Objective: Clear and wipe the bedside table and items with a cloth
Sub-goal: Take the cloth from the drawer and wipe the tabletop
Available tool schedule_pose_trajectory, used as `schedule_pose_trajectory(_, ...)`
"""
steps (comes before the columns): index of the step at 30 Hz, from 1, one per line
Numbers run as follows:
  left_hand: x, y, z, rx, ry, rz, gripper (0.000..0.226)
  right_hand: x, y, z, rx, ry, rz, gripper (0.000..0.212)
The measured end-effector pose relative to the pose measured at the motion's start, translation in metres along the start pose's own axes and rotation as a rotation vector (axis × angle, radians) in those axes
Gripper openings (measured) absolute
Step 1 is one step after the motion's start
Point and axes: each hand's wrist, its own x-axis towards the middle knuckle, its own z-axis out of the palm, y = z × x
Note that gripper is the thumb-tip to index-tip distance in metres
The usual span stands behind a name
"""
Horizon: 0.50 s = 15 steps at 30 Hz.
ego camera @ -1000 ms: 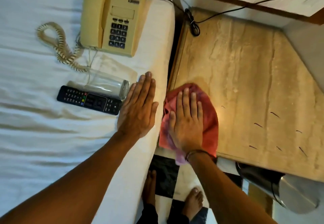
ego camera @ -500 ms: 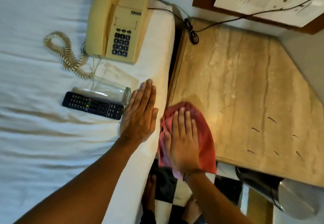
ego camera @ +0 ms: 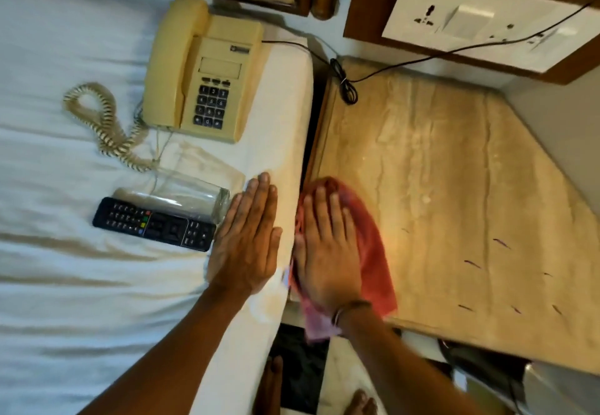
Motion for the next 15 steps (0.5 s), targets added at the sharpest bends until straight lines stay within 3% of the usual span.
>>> schedule_pose_trajectory(4, -0.005, -0.005, 0.007, -0.015, 0.022, 0.012, 0.067, -0.028, -0.007, 0.011, -0.04, -0.039, 0.018, 0.07)
schedule_pose_trajectory(9, -0.006, -0.008, 0.011, -0.06, 0.04, 0.011, 0.066, 0.148, 0.002, -0.008, 0.039, 0.035, 0.24, 0.067)
schedule_pose_trajectory(12, -0.007, -0.013, 0.012, -0.145, 0.038, 0.011, 0.065, 0.225, 0.01, -0.01, -0.041, 0.029, 0.251, 0.062)
schedule_pose_trajectory(15, -0.005, -0.008, 0.01, -0.137, 0.044, 0.004, 0.066, 0.176, 0.005, -0.003, -0.045, 0.085, 0.196, 0.063)
